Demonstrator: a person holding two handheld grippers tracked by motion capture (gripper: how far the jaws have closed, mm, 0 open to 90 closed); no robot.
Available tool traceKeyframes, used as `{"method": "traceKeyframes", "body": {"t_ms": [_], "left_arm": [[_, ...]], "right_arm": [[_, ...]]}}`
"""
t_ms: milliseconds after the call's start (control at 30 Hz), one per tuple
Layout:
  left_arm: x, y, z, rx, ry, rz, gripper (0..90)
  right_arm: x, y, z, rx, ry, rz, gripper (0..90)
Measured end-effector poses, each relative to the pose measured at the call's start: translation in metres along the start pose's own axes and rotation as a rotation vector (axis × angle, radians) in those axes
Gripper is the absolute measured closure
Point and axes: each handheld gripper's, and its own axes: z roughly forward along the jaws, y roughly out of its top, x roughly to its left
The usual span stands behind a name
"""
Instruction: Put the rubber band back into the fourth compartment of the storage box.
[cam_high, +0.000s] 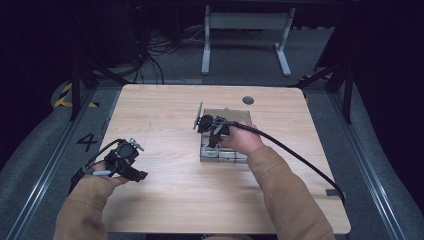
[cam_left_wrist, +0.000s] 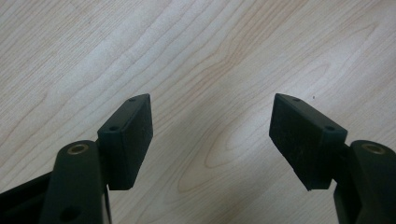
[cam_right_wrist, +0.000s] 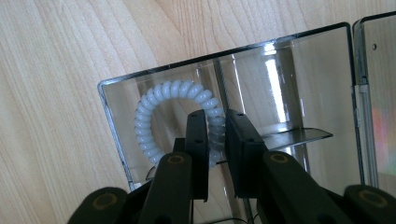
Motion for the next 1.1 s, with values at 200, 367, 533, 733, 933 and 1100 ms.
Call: {"method": "traceKeyframes", "body": {"t_ms": [200,367,533,733,933,1100], "left_arm": [[0.000,0.000,0.000,0.000,0.000,-0.001,30.9],[0.000,0.000,0.000,0.000,-0.002,-0.002,30.9],[0.000,0.000,0.000,0.001,-0.001,-0.002,30.9],[0.000,0.000,-0.001,-0.001,0.002,-0.002,30.9],[-0.001,0.001,0.000,-0.002,0.003,-0.003,30.9],[-0.001,0.003,0.001,0.003,0.001,0.002,30.9]], "right_arm": [[-0.001,0.000,0.001,0.005,0.003,0.005,73.0],[0.000,0.000,0.001,-0.011,-0.009,0.002,71.3],[-0.001,0.000,-0.002,-0.018,-0.013,-0.002,70.9],[-0.001,-0.006,-0.007,-0.018,-0.013,0.004,73.0],[-0.002,-0.022,-0.016,-0.043,-0.017,0.009,84.9],[-0.001,-0.031,-0.020,-0.052,0.000,0.007,89.9]]}}
